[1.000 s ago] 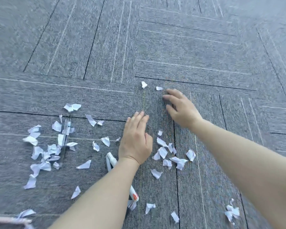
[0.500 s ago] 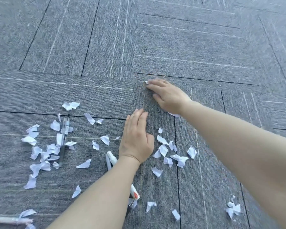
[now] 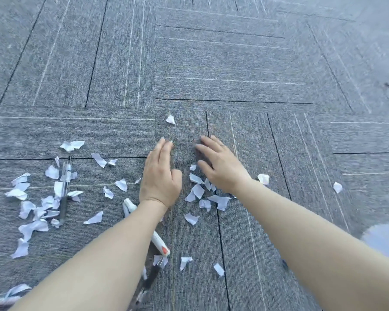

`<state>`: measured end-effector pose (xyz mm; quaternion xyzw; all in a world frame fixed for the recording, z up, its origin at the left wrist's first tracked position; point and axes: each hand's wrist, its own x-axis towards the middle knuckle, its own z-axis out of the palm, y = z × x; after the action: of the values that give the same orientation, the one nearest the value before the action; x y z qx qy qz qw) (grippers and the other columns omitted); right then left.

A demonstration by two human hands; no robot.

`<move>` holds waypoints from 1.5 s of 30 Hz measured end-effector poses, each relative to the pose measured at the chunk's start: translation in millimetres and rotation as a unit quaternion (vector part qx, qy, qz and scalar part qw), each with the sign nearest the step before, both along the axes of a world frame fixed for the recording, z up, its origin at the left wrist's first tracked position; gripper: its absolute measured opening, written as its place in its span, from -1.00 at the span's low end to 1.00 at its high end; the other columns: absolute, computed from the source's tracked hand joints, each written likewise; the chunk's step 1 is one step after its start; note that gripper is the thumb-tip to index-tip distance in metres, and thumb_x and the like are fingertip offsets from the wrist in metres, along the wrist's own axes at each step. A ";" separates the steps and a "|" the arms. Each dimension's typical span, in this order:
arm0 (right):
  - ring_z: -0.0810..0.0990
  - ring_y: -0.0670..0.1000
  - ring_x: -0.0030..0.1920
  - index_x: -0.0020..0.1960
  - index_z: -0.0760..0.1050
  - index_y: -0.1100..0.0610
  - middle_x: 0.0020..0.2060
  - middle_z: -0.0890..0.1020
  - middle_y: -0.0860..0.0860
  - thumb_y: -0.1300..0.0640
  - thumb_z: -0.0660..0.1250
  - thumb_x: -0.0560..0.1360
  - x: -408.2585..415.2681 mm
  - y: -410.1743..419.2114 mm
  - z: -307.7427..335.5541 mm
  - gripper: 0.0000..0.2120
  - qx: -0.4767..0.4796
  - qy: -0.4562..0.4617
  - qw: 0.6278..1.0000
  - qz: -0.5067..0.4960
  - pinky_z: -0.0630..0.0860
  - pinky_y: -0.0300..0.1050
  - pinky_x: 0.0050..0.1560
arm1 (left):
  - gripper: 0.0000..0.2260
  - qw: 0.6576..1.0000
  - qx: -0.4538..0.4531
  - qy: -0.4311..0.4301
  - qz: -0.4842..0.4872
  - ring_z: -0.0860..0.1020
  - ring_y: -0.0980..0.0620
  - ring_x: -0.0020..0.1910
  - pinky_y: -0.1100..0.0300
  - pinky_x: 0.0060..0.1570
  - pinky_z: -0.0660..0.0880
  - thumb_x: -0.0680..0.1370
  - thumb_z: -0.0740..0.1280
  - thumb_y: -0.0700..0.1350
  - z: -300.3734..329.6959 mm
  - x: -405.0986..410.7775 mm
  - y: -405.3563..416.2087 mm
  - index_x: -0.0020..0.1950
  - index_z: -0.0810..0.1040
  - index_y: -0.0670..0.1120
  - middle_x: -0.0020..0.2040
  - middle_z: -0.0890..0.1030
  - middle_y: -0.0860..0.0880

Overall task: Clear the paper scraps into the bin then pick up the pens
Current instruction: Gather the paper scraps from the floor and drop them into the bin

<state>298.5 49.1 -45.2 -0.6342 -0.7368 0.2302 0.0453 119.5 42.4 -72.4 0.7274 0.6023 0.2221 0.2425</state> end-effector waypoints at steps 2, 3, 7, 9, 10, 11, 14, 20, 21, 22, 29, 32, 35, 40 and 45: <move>0.08 -0.04 0.54 0.48 0.30 0.05 0.52 0.24 -0.06 -0.01 0.09 0.64 5.0 -45.3 5.3 -0.57 0.015 0.020 0.999 0.034 -0.08 -0.13 0.52 | -0.46 0.997 -0.013 0.069 -0.004 0.09 -0.08 0.50 -0.03 0.48 0.04 0.51 0.08 0.02 4.0 2.9 2.7 0.50 0.16 0.01 0.55 0.07 -0.10; 0.21 -0.04 0.50 0.43 0.38 0.05 0.47 0.34 -0.06 0.00 0.09 0.64 9.9 -68.6 11.6 -0.60 0.039 0.032 0.998 0.046 0.06 -0.08 0.52 | -0.49 0.994 -0.021 0.107 0.004 0.07 -0.10 0.51 -0.06 0.46 0.01 0.54 0.08 0.07 6.9 6.7 8.2 0.50 0.14 0.06 0.57 0.01 -0.09; 0.12 0.03 0.53 0.45 0.34 -0.05 0.51 0.26 -0.05 -0.06 0.16 0.59 48.4 -92.4 7.9 -0.57 0.104 0.010 0.984 -0.143 0.11 0.07 0.51 | -0.53 0.984 -0.077 0.158 0.000 -0.09 -0.16 0.53 -0.09 0.43 -0.16 0.57 0.02 0.20 16.1 27.6 57.1 0.49 0.10 0.24 0.56 -0.18 -0.09; -0.13 0.01 0.56 0.53 0.17 -0.10 0.57 0.02 -0.08 -0.14 0.13 0.60 56.9 -90.7 -0.6 -0.48 0.029 -0.001 0.980 -0.197 -0.09 0.03 0.52 | -0.54 0.972 -0.139 0.189 -0.029 -0.16 -0.18 0.53 -0.10 0.44 -0.19 0.59 0.00 0.19 13.2 31.9 78.8 0.50 0.06 0.24 0.56 -0.18 -0.12; -0.19 -0.01 0.56 0.55 0.12 -0.10 0.58 -0.03 -0.08 -0.16 0.11 0.60 56.1 -91.8 -4.6 -0.46 0.005 0.001 0.982 -0.189 -0.12 0.02 0.52 | -0.52 0.966 -0.150 0.205 -0.040 -0.15 -0.17 0.53 -0.09 0.46 -0.16 0.59 0.02 0.13 11.9 32.8 85.9 0.52 0.05 0.19 0.57 -0.15 -0.12; -0.20 -0.03 0.56 0.55 0.11 -0.08 0.58 -0.04 -0.09 -0.16 0.09 0.61 53.2 -94.6 -7.2 -0.45 -0.006 0.012 0.984 -0.177 -0.14 0.00 0.53 | -0.50 0.965 -0.149 0.211 -0.050 -0.13 -0.15 0.53 -0.08 0.48 -0.12 0.60 0.04 0.03 11.7 32.7 89.7 0.54 0.05 0.10 0.57 -0.11 -0.11; -0.14 -0.08 0.56 0.55 0.15 0.00 0.57 0.04 -0.09 -0.06 0.08 0.64 39.0 -112.1 -4.7 -0.51 -0.001 0.043 0.992 -0.122 -0.10 -0.06 0.54 | -0.46 0.972 -0.128 0.178 -0.079 -0.03 -0.05 0.54 -0.01 0.49 -0.05 0.57 0.05 -0.21 18.3 30.2 82.1 0.55 0.01 -0.15 0.57 -0.01 -0.07; 0.29 -0.06 0.46 0.44 0.36 0.08 0.43 0.40 -0.05 0.07 0.10 0.63 24.2 -170.0 12.8 -0.60 0.035 0.058 0.997 0.047 0.22 -0.11 0.47 | -0.68 0.967 -0.036 0.072 -0.243 0.32 0.13 0.38 0.19 0.35 0.25 0.60 0.14 -0.14 30.2 16.9 -17.8 0.34 0.45 -0.08 0.38 0.43 0.04; 0.38 -0.06 0.39 0.38 0.44 0.10 0.35 0.49 -0.04 0.08 0.13 0.61 28.9 -178.2 14.3 -0.63 0.065 0.077 0.995 0.024 0.34 -0.10 0.40 | -0.74 0.962 -0.025 0.055 -0.267 0.36 0.18 0.32 0.22 0.33 0.28 0.58 0.19 -0.12 29.6 14.0 -37.3 0.23 0.53 -0.07 0.31 0.50 0.05; 0.41 -0.06 0.34 0.33 0.49 0.10 0.30 0.53 -0.04 0.11 0.17 0.59 38.1 -182.2 14.3 -0.66 0.100 0.092 0.990 -0.035 0.38 -0.10 0.34 | -0.81 0.959 -0.020 0.038 -0.281 0.41 0.20 0.25 0.20 0.30 0.36 0.55 0.23 -0.12 28.5 11.9 -52.1 0.10 0.57 -0.07 0.22 0.55 0.05; 0.12 0.17 0.48 0.47 0.28 0.14 0.51 0.21 0.16 0.16 0.17 0.56 156.3 -159.5 7.4 -0.52 0.052 -0.044 0.888 -0.454 0.14 0.09 0.46 | -0.51 0.973 -0.034 0.073 -0.217 -0.03 0.05 0.53 0.05 0.47 -0.09 0.56 0.07 0.17 8.7 40.4 -61.3 0.45 0.26 0.02 0.54 0.12 0.02; 0.02 0.18 0.53 0.51 0.19 0.13 0.55 0.06 0.18 0.14 0.15 0.56 176.5 -155.4 4.8 -0.48 0.004 -0.052 0.881 -0.470 0.05 0.08 0.50 | -0.44 0.968 -0.042 0.070 -0.238 -0.12 0.13 0.51 0.15 0.45 -0.22 0.53 -0.01 0.20 6.1 50.9 -68.1 0.50 0.20 0.04 0.55 0.06 0.02; -0.05 0.15 0.56 0.52 0.15 0.10 0.57 -0.04 0.17 0.09 0.14 0.59 186.9 -145.5 4.5 -0.49 -0.024 -0.048 0.884 -0.464 -0.03 0.04 0.51 | -0.40 0.964 -0.036 0.045 -0.261 -0.11 0.17 0.51 0.20 0.44 -0.22 0.50 -0.05 0.23 6.1 57.0 -79.4 0.49 0.23 0.03 0.55 0.08 0.04; 0.09 0.05 0.54 0.51 0.19 0.21 0.55 0.13 0.08 0.21 0.06 0.59 193.1 -135.4 5.2 -0.51 -0.017 -0.029 0.890 -0.455 0.07 -0.05 0.48 | -0.41 0.958 -0.023 0.036 -0.284 -0.05 0.16 0.51 0.20 0.46 -0.19 0.51 0.06 0.20 5.2 69.0 -93.1 0.48 0.26 -0.04 0.53 0.13 0.04; 0.22 0.01 0.50 0.49 0.26 0.22 0.50 0.28 0.04 0.33 0.08 0.56 163.8 -160.8 4.9 -0.51 0.024 -0.031 0.938 -0.344 0.17 -0.03 0.49 | -0.51 0.951 -0.004 -0.005 -0.308 0.08 0.14 0.50 0.22 0.48 -0.09 0.51 0.35 -0.08 2.5 74.4 -110.2 0.43 0.35 -0.11 0.47 0.30 0.00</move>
<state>462.3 -111.7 -40.3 -0.8546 -0.4799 0.1627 0.1138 193.9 -67.8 -69.9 0.8754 0.3487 0.1384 0.3049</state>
